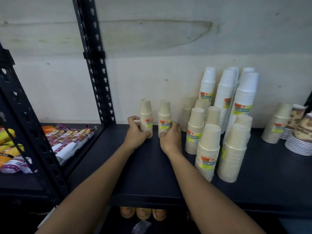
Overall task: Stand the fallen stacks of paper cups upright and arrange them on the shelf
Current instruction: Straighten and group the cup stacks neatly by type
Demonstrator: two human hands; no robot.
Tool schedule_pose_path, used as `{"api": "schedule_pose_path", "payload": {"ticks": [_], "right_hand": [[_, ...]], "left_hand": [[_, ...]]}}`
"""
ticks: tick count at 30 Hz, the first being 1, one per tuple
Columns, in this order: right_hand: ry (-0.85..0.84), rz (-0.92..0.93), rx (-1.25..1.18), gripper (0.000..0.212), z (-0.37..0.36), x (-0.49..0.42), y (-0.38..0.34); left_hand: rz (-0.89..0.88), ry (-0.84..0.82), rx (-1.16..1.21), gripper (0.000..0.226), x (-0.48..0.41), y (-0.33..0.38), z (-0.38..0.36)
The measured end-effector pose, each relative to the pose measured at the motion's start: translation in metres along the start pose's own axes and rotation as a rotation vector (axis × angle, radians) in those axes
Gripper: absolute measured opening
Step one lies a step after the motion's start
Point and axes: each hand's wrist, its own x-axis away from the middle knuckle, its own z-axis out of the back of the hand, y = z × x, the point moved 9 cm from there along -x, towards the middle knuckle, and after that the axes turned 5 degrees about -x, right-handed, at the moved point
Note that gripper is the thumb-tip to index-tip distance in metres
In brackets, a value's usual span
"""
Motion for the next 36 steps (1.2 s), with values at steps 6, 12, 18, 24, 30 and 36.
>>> {"api": "schedule_pose_path", "payload": {"ticks": [6,12,18,24,30,36], "right_hand": [[0.02,0.01,-0.008,0.055,-0.002,-0.003,0.005],[0.059,-0.002,0.008,0.042,0.0,-0.009,0.01],[0.063,0.001,0.003,0.034,-0.001,-0.015,0.018],[0.056,-0.005,-0.012,0.033,-0.003,-0.015,0.018],[0.062,-0.008,-0.035,0.039,-0.003,-0.015,0.018],[0.045,-0.011,-0.033,0.041,-0.003,-0.015,0.017]], "left_hand": [[-0.052,0.068,-0.073,0.082,0.002,0.006,0.001],[-0.075,-0.032,-0.017,0.069,0.004,0.012,-0.014],[-0.102,-0.034,-0.03,0.059,0.007,0.013,-0.015],[-0.11,-0.03,-0.051,0.06,0.008,0.011,-0.013],[-0.105,-0.02,-0.062,0.06,0.006,0.01,-0.012],[-0.099,-0.04,-0.037,0.064,0.003,0.007,-0.015]]}}
